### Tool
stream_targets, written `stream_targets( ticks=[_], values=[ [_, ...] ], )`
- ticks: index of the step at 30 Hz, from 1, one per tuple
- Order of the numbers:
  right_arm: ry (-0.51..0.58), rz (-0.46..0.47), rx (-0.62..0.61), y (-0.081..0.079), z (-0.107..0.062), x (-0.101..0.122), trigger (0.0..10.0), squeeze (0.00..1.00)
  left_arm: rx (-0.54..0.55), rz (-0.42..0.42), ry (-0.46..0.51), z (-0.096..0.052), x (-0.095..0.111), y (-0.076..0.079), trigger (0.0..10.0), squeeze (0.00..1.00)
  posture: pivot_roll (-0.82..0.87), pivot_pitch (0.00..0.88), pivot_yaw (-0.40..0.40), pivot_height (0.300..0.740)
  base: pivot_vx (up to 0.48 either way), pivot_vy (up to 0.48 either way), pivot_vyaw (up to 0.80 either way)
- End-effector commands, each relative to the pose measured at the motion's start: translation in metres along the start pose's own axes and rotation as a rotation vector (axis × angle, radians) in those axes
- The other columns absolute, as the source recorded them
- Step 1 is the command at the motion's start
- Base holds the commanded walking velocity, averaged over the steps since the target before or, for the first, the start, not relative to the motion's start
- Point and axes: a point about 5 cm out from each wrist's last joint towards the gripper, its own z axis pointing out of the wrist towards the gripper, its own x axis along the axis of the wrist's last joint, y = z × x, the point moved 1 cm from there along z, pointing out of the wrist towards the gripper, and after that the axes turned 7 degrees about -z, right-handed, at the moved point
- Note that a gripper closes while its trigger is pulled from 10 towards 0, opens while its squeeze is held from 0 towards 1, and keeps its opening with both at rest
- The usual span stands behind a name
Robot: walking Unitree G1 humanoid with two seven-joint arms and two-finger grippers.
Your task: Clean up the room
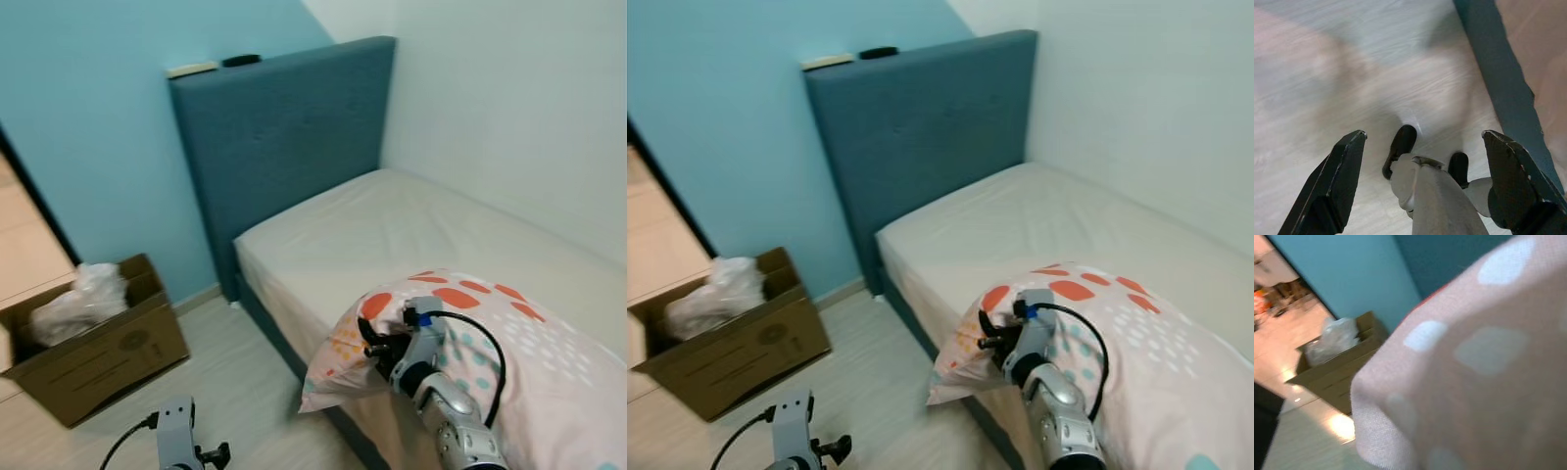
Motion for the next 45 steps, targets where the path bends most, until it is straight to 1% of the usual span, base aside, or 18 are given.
stream_targets(
  ticks=[1,3,4,7,8,19,28,30,34,39,45],
  values=[
    [0.034,-0.024,0.038,-0.006,0.004,0.007,0.0,0.00,0.003,0.020,-0.015,-0.001,-0.002,-0.003,10.0,0.00,0.00,0.000,-0.016,0.740,0.480,0.000,0.79],
    [0.041,-0.018,0.028,-0.004,0.004,0.008,0.0,0.00,0.002,0.020,-0.014,-0.001,-0.002,-0.002,10.0,0.00,0.00,0.000,-0.017,0.740,0.480,0.000,0.79],
    [0.053,-0.014,0.000,0.001,0.004,0.011,6.9,0.00,-0.001,0.019,-0.013,0.000,-0.002,-0.001,10.0,0.00,0.00,0.000,-0.017,0.740,0.480,0.000,0.58],
    [0.058,-0.014,-0.014,0.003,0.004,0.012,6.9,0.00,-0.002,0.018,-0.012,0.000,-0.002,-0.001,10.0,0.00,0.00,0.000,-0.017,0.740,0.480,0.000,0.58],
    [0.055,-0.013,-0.029,0.005,0.004,0.012,10.0,0.00,-0.004,0.018,-0.013,0.000,-0.002,0.000,10.0,0.00,0.00,0.000,-0.020,0.740,0.480,0.000,0.00],
    [0.075,-0.003,-0.073,0.015,0.004,0.019,10.0,0.00,-0.016,0.017,-0.012,0.000,-0.002,0.001,10.0,0.00,0.00,0.000,-0.022,0.740,0.480,0.000,0.00],
    [0.096,0.006,-0.082,0.014,0.006,0.024,10.0,0.00,-0.030,0.016,-0.006,0.001,0.000,0.004,10.0,0.00,0.00,0.000,-0.012,0.740,0.480,0.000,0.00],
    [0.116,0.011,-0.093,0.016,0.006,0.028,10.0,0.00,-0.045,0.018,0.004,0.002,0.004,0.007,10.0,0.00,0.00,0.000,-0.010,0.740,0.480,0.000,0.00],
    [0.120,0.011,-0.096,0.017,0.006,0.028,10.0,0.00,-0.048,0.018,0.006,0.002,0.005,0.008,10.0,0.00,0.00,0.000,-0.009,0.740,0.480,0.000,0.00],
    [0.167,0.001,-0.127,0.026,0.003,0.042,10.0,0.00,-0.068,0.013,0.024,0.004,0.011,0.015,10.0,0.00,0.00,0.000,-0.006,0.740,0.480,0.000,0.00],
    [0.190,-0.003,-0.137,0.030,0.002,0.050,10.0,0.00,-0.071,0.011,0.028,0.004,0.012,0.016,10.0,0.00,0.00,0.000,-0.005,0.740,0.480,0.000,0.00]
  ],
)
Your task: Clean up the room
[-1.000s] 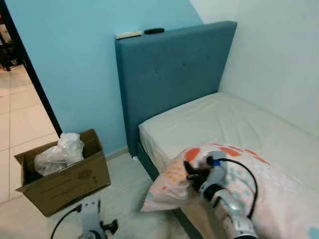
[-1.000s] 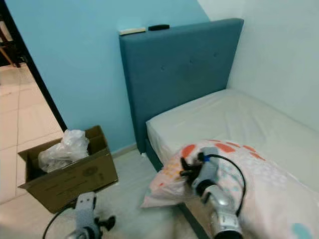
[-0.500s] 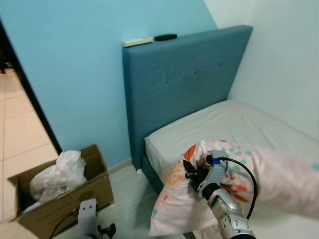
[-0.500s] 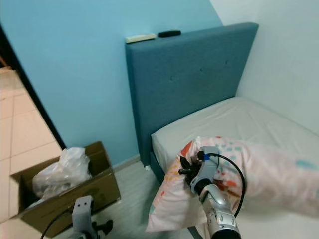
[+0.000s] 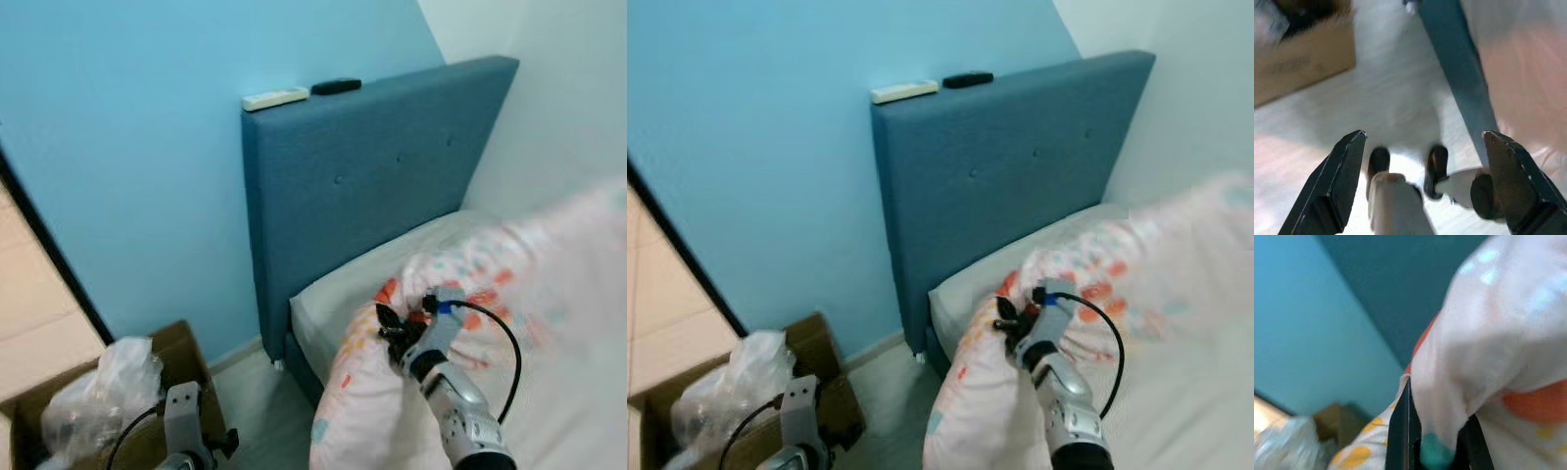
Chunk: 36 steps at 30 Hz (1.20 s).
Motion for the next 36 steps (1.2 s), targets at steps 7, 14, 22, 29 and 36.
stream_targets(
  ticks=[7,14,22,29,36],
  values=[
    [0.118,-0.019,0.022,0.000,0.006,0.031,10.0,0.00,-0.001,0.002,-0.004,0.000,-0.002,0.001,10.0,0.00,0.00,0.000,-0.005,0.740,0.480,0.000,0.00],
    [0.128,-0.025,0.028,-0.001,0.007,0.034,10.0,0.00,0.003,0.000,-0.002,0.000,-0.002,0.001,10.0,0.00,0.00,0.000,-0.004,0.740,0.480,0.000,0.00],
    [0.124,-0.030,0.001,0.004,0.006,0.036,10.0,0.00,-0.013,-0.014,0.001,0.001,-0.003,0.006,10.0,0.00,0.00,0.000,-0.007,0.740,0.163,0.000,0.00],
    [0.135,-0.026,0.017,0.002,0.005,0.038,10.0,0.00,-0.001,0.000,-0.002,0.001,-0.004,0.005,10.0,0.00,0.00,0.000,-0.008,0.740,0.000,-0.301,0.00],
    [0.070,-0.159,0.015,0.009,0.006,0.035,10.0,0.00,0.024,-0.041,0.015,0.000,-0.003,0.002,10.0,0.00,0.00,0.000,-0.013,0.740,0.000,-0.121,0.00]
  ],
)
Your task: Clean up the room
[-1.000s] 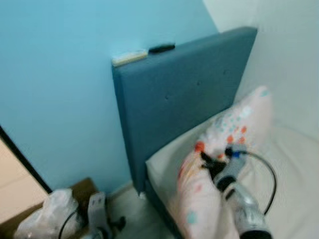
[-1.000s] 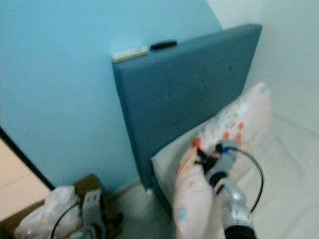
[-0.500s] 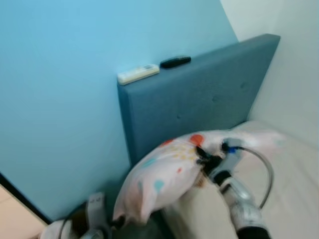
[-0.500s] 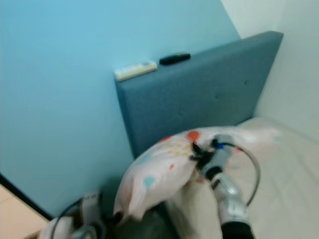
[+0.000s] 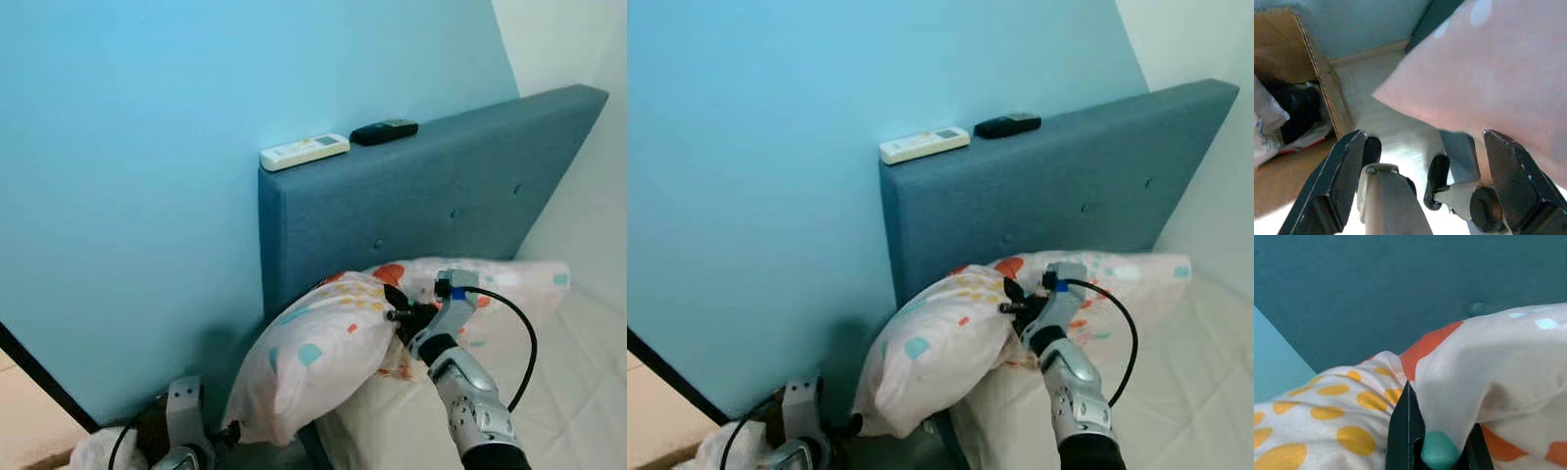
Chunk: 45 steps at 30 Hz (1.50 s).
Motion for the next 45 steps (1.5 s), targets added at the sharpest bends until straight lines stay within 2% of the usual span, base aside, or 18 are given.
stream_targets(
  ticks=[1,2,3,6,9,11,18,21,22,26,29,36,39,40,41,42,44,45],
  values=[
    [0.043,-0.063,-0.004,0.003,0.005,0.013,10.0,0.00,0.017,-0.012,0.009,-0.001,0.001,-0.004,10.0,0.00,0.00,0.000,-0.013,0.740,0.000,0.000,0.00],
    [0.007,-0.124,-0.040,0.014,0.006,0.012,10.0,0.00,0.014,-0.010,0.009,-0.001,0.001,-0.004,10.0,0.00,0.01,0.000,-0.014,0.740,0.000,0.000,0.00],
    [0.007,-0.124,-0.040,0.014,0.006,0.012,10.0,0.00,0.014,-0.010,0.009,-0.001,0.001,-0.004,10.0,0.00,0.01,0.000,-0.014,0.740,0.000,0.000,0.00],
    [-0.004,-0.233,-0.089,0.032,0.011,0.023,10.0,0.00,0.010,-0.010,0.009,-0.003,-0.003,-0.009,10.0,0.00,0.02,0.023,-0.017,0.740,0.000,0.000,0.00],
    [0.004,-0.306,-0.096,0.037,0.018,0.035,10.0,0.00,0.016,-0.008,0.007,-0.006,-0.006,-0.015,10.0,0.00,0.04,0.048,-0.022,0.740,0.000,0.000,0.00],
    [0.016,-0.377,-0.077,0.036,0.028,0.047,10.0,0.00,0.028,-0.004,0.003,-0.008,-0.010,-0.022,10.0,0.00,0.05,0.069,-0.024,0.740,0.000,0.000,0.00],
    [0.024,-0.485,-0.032,0.027,0.047,0.064,10.0,0.00,0.040,0.004,-0.001,-0.013,-0.015,-0.032,10.0,0.00,0.09,0.121,-0.030,0.740,0.000,0.000,0.00],
    [0.014,-0.642,-0.035,0.018,0.065,0.082,10.0,0.00,0.046,0.013,0.003,-0.021,-0.022,-0.047,10.0,0.00,0.13,0.170,-0.031,0.740,0.000,0.000,0.00],
    [0.002,-0.752,-0.101,0.026,0.070,0.097,10.0,0.00,0.044,0.014,0.010,-0.024,-0.023,-0.053,10.0,0.00,0.16,0.198,-0.030,0.740,0.000,0.000,0.00],
    [0.004,-0.838,-0.194,0.039,0.071,0.117,10.0,0.00,0.042,0.018,0.019,-0.028,-0.024,-0.060,10.0,0.00,0.18,0.223,-0.026,0.740,0.000,0.000,0.00],
    [-0.004,-0.982,-0.308,0.057,0.068,0.141,10.0,0.00,0.042,0.025,0.020,-0.034,-0.029,-0.069,10.0,0.00,0.19,0.248,-0.026,0.740,0.000,0.000,0.00],
    [0.040,-1.079,-0.401,0.070,0.063,0.172,10.0,0.00,0.060,0.022,0.001,-0.041,-0.040,-0.078,10.0,0.00,0.20,0.273,-0.023,0.740,0.000,0.000,0.00],
    [0.129,-1.107,-0.480,0.074,0.060,0.203,10.0,0.00,0.056,0.022,-0.003,-0.044,-0.044,-0.079,10.0,0.00,0.20,0.280,-0.020,0.740,0.000,0.000,0.00],
    [0.129,-1.107,-0.480,0.074,0.060,0.203,10.0,0.00,0.056,0.022,-0.003,-0.044,-0.044,-0.079,10.0,0.00,0.20,0.280,-0.020,0.740,0.000,0.000,0.00],
    [0.199,-1.103,-0.528,0.074,0.058,0.223,10.0,0.00,0.051,0.025,-0.006,-0.044,-0.046,-0.079,10.0,0.00,0.20,0.286,-0.016,0.740,0.000,0.000,0.00],
    [0.199,-1.103,-0.528,0.074,0.058,0.223,10.0,0.00,0.051,0.025,-0.006,-0.044,-0.046,-0.079,10.0,0.00,0.20,0.286,-0.016,0.740,0.000,0.000,0.00],
    [0.287,-1.111,-0.586,0.072,0.054,0.248,10.0,0.00,0.044,0.029,-0.009,-0.045,-0.047,-0.079,10.0,0.00,0.20,0.287,-0.013,0.740,0.000,0.000,0.00],
    [0.287,-1.111,-0.586,0.072,0.054,0.248,10.0,0.00,0.044,0.029,-0.009,-0.045,-0.047,-0.079,10.0,0.00,0.20,0.287,-0.013,0.740,0.000,0.000,0.00]
  ],
)
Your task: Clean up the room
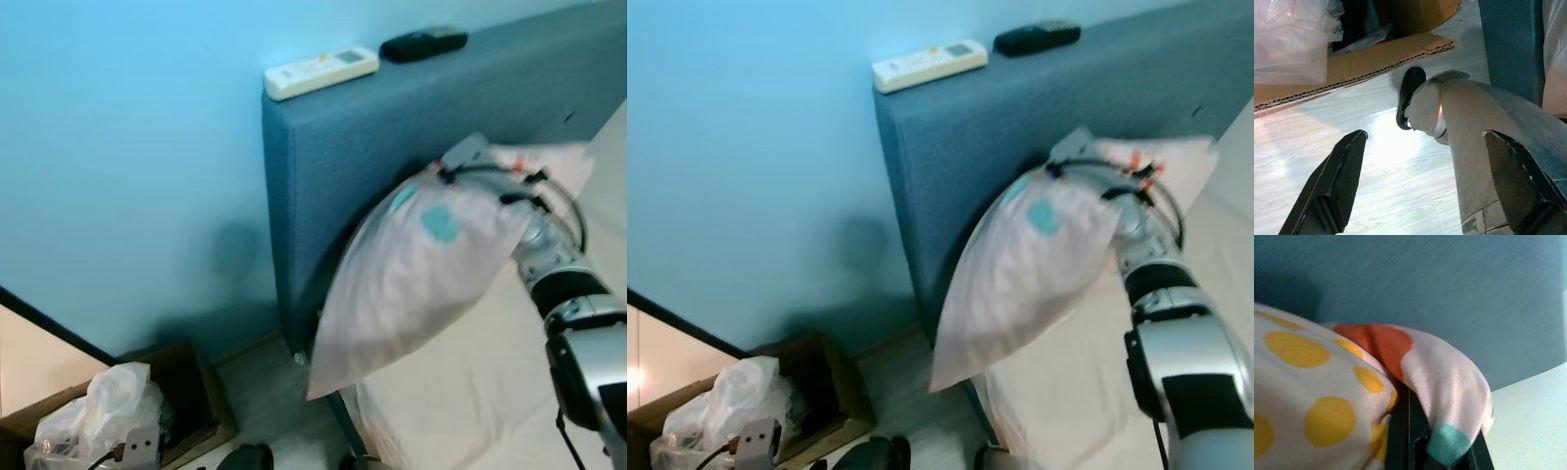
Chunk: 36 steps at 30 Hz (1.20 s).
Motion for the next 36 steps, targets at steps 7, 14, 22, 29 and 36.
stream_targets(
  ticks=[7,14,22,29,36],
  values=[
    [0.204,-0.103,-0.367,0.088,0.010,0.056,10.0,0.00,0.008,0.011,-0.029,-0.009,-0.010,-0.013,10.0,0.00,0.21,0.301,-0.006,0.740,0.000,0.000,0.00],
    [0.063,0.181,-0.223,0.018,-0.004,0.002,10.0,0.00,-0.014,0.037,-0.035,-0.018,-0.021,-0.016,10.0,0.00,0.23,0.353,0.007,0.740,0.000,0.000,0.00],
    [-0.138,0.493,0.030,-0.105,-0.067,-0.061,10.0,0.00,-0.070,0.086,-0.052,-0.029,-0.037,-0.013,10.0,0.00,0.24,0.409,0.023,0.740,0.000,0.000,0.00],
    [-0.218,0.602,0.054,-0.138,-0.107,-0.086,10.0,0.00,-0.081,0.102,-0.052,-0.034,-0.037,-0.016,10.0,0.00,0.22,0.425,0.029,0.740,0.000,0.000,0.00],
    [-0.383,0.590,0.041,-0.137,-0.131,-0.122,10.0,0.00,-0.096,0.097,-0.042,-0.029,-0.031,-0.009,10.0,0.00,0.20,0.414,0.022,0.740,0.000,0.000,0.00]
  ],
)
